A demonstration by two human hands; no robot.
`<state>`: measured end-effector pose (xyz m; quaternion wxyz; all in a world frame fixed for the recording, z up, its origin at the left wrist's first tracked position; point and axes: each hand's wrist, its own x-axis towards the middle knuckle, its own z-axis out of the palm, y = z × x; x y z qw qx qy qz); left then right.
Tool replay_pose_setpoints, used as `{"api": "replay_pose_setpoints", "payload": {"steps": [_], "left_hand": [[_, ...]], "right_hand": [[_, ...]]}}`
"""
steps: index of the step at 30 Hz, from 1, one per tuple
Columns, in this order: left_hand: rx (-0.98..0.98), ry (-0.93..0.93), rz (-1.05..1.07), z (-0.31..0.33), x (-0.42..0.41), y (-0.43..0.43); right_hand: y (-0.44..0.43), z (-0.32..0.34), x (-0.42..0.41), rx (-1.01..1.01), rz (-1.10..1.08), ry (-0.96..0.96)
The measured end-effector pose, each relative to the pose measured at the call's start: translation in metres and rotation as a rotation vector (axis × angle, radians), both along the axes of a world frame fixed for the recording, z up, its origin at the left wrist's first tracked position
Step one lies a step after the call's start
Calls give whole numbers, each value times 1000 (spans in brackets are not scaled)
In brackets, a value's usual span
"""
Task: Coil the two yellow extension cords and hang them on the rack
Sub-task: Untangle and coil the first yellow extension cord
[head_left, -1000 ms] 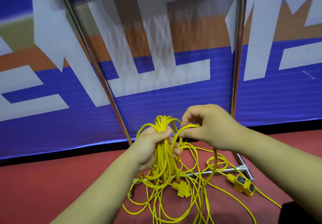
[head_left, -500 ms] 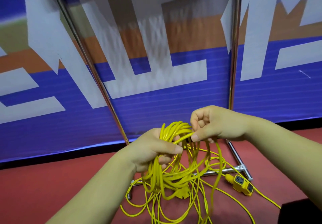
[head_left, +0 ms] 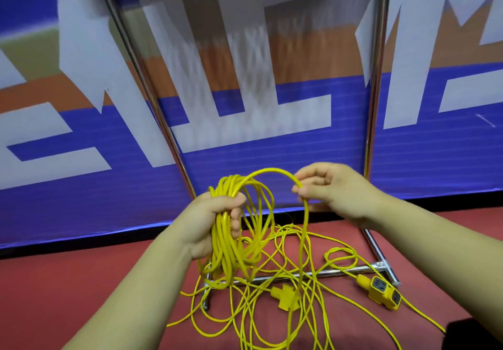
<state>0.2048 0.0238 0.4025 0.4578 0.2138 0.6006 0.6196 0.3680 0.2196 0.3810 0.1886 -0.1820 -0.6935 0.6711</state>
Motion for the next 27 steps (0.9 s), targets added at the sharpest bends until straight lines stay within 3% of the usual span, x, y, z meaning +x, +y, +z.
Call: {"api": "replay_pose_setpoints", "payload": {"steps": [5, 12, 22, 27], "left_hand": [[-50, 29, -108, -15, 21, 6], [-17, 114, -9, -35, 36, 21], [-43, 188, -84, -38, 55, 43], [113, 35, 77, -11, 36, 38]], "right_hand": [[-6, 21, -3, 85, -186, 144], [-15, 26, -5, 40, -152, 161], [-14, 28, -5, -41, -125, 215], [4, 15, 10, 216, -178, 197]]}}
